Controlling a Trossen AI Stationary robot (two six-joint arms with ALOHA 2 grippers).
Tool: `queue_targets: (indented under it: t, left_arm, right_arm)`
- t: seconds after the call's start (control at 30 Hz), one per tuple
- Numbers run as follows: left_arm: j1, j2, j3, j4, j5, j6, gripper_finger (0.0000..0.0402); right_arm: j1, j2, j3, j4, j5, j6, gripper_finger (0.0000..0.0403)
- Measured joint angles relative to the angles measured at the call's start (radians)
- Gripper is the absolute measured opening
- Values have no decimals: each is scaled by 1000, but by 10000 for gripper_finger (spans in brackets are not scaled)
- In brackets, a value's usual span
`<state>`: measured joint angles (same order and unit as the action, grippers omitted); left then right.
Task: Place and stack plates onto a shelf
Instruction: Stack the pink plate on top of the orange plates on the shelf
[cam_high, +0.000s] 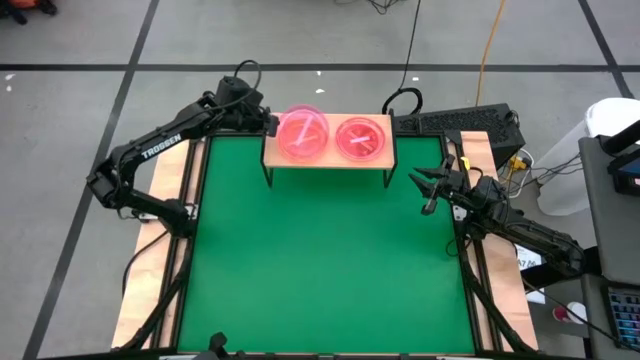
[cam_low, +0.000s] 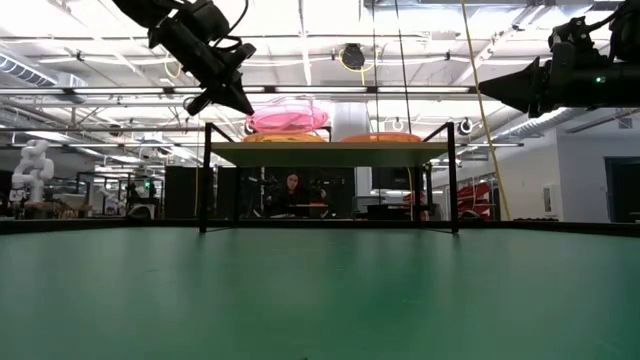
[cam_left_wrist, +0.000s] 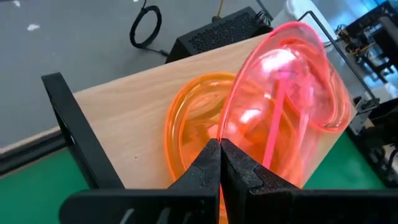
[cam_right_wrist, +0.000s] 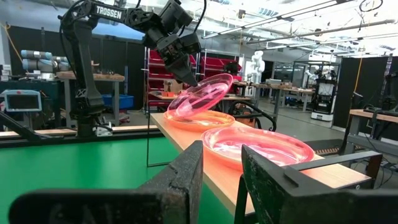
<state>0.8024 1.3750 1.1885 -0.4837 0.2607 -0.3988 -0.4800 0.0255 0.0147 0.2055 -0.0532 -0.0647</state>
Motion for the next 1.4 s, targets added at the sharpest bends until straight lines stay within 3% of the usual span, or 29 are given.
queue_targets:
  t: [0.57, 1.4]
  left_arm:
    - [-5, 33, 0, -22, -61, -110, 1]
    - [-7, 79, 0, -56, 1, -190, 1]
  right_arm:
    - [0, 0, 0, 0, 0, 0, 93]
    - [0, 0, 0, 0, 0, 0, 93]
